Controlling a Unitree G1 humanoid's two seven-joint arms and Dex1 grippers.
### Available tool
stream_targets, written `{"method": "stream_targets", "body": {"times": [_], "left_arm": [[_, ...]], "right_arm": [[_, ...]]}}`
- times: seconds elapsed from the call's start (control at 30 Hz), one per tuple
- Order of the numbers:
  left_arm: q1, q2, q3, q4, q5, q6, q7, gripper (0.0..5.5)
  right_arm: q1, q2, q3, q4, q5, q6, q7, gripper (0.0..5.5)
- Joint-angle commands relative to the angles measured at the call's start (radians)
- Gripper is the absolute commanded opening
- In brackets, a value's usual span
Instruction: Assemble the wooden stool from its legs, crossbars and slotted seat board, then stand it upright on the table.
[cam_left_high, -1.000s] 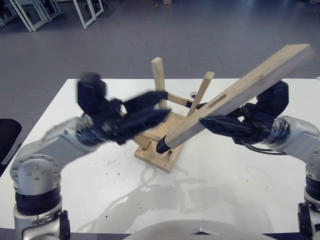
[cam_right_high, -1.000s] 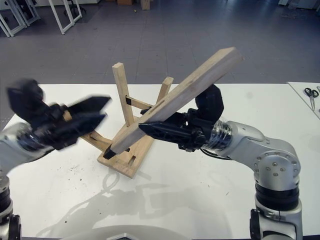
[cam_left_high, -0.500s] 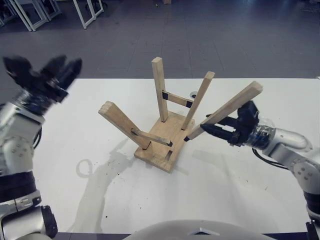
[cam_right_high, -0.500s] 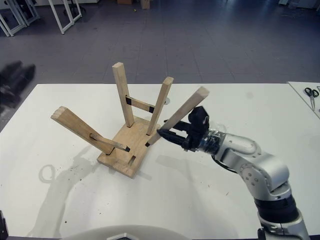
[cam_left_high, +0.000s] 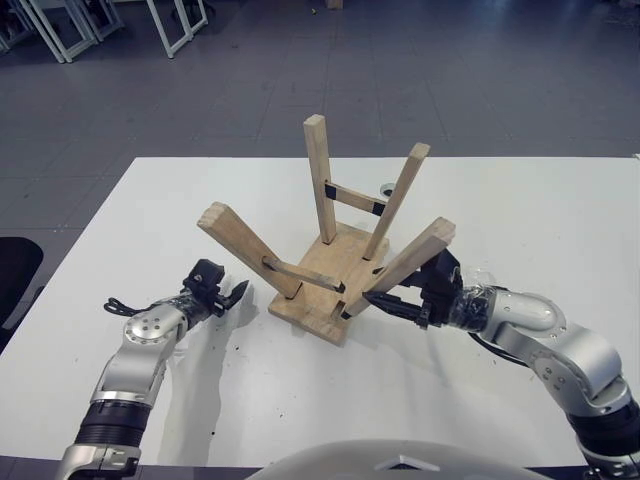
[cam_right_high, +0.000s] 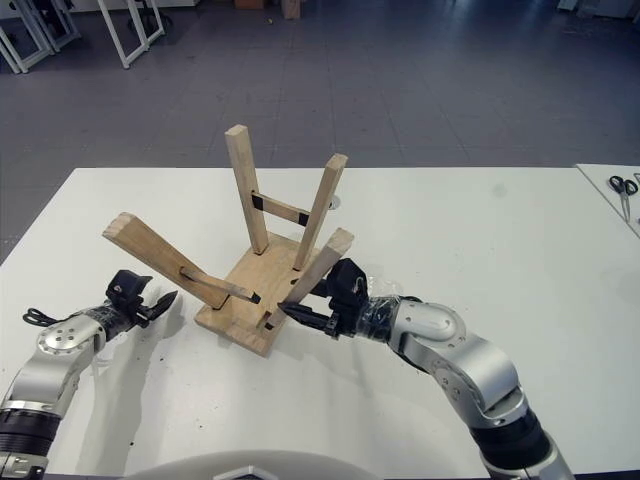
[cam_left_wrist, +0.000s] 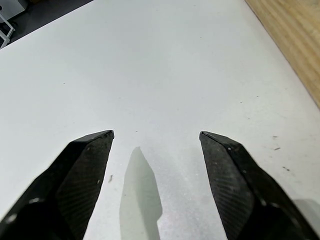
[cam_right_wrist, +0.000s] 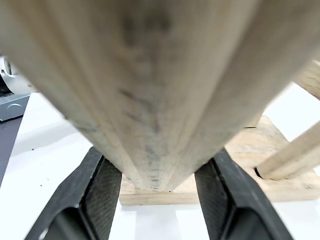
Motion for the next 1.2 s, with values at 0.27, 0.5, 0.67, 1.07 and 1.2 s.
{"method": "stream_targets", "body": {"times": [0.27, 0.5, 0.67, 1.07, 1.2], "left_arm": [[-0.002, -0.059, -0.003, -0.061, 0.030, 0.050, -0.011, 3.19], [0.003, -0.067, 0.003, -0.092, 0.034, 0.073, -0.024, 3.19], [-0.013, -0.081, -0.001, -0.147, 0.029, 0.104, -0.027, 3.19], [-0.283, 0.043, 0.323, -0.350, -0.084, 0.116, 0.019, 3.19], [-0.473, 0.031, 0.283, -0.400, -0.108, 0.050, 0.007, 3.19]], "right_arm": [[-0.031, 0.075, 0.085, 0.143, -0.117, -0.043, 0.044, 2.04], [-0.060, 0.050, 0.088, 0.203, -0.233, -0.061, 0.021, 2.04], [-0.039, 0.039, 0.125, 0.231, -0.337, -0.134, 0.028, 2.04], [-0.042, 0.057, 0.141, 0.332, -0.502, -0.179, -0.031, 2.04], [-0.070, 0.074, 0.117, 0.369, -0.477, -0.130, -0.034, 2.04]]}}
